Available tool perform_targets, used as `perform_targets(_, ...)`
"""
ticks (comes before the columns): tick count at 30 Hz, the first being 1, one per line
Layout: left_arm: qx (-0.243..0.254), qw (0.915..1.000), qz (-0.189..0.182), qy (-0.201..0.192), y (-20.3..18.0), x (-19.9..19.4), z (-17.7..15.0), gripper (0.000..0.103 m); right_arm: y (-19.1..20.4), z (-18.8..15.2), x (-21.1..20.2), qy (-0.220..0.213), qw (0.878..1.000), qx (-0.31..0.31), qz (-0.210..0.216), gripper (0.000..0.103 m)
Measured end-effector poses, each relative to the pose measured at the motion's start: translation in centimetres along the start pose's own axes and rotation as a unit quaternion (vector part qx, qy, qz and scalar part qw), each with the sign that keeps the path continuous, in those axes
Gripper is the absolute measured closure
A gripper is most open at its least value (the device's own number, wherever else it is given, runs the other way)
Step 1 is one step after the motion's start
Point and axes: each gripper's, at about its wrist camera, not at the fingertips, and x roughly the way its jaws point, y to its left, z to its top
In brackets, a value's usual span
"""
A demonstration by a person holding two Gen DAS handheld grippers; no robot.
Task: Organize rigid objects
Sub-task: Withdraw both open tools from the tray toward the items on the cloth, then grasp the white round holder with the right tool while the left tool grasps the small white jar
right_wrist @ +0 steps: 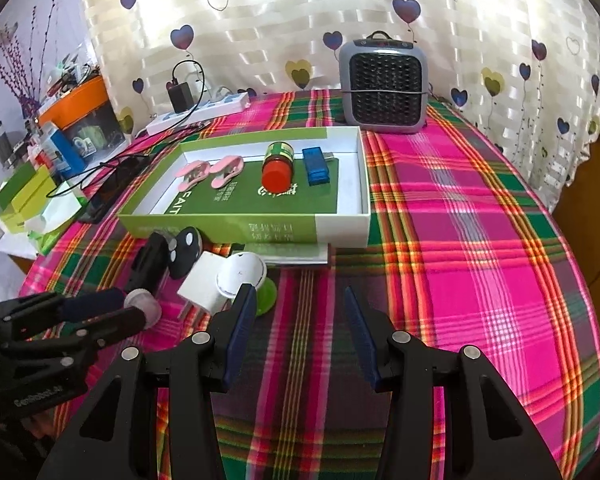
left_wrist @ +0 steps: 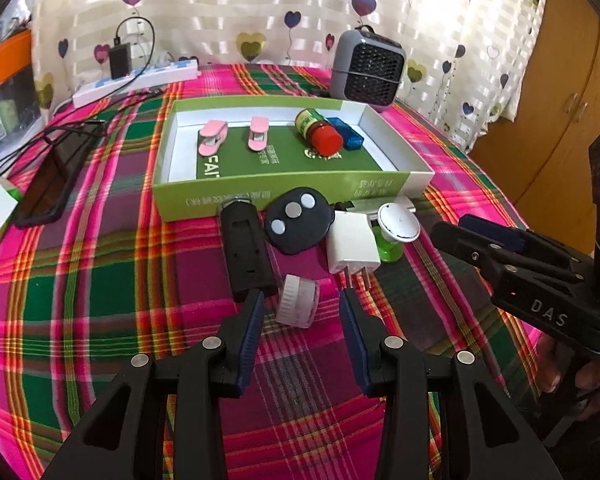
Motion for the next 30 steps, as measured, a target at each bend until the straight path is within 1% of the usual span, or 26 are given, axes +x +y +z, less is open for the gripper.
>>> perform_targets(5,-0.003,1.0,0.001,0.008,0.0,0.8,0.0,0.065,0.4,-0.1,0.2,0.001,1.0,-0.006,0.024,0.056)
perform_targets(14,-0.006,0.9999,0.002,0.013,0.1,1.2,0.1,0.065,1.2,0.4,1.2,0.008,0.999,-0.012,0.049,0.056)
perform_targets(20,-0.008,0.9999,-0.001,0.012,0.4,1.4,0.2,0.065,2.3,0.7,1.9,0.014,0.998,-0.033,0.053,0.056)
perform_targets(23,-0.01,0.9999,-0.004,0.011,0.4,1.4,0.2,0.065,2.7,0.7,2.4,0.019,0.998,-0.042,0.042,0.056)
perform_targets(30,-0.012,0.9999,-0.005,0.009,0.5,1.3,0.1,0.065,2.2,1.0,3.3,0.027,0.999,-0.024,0.037,0.056)
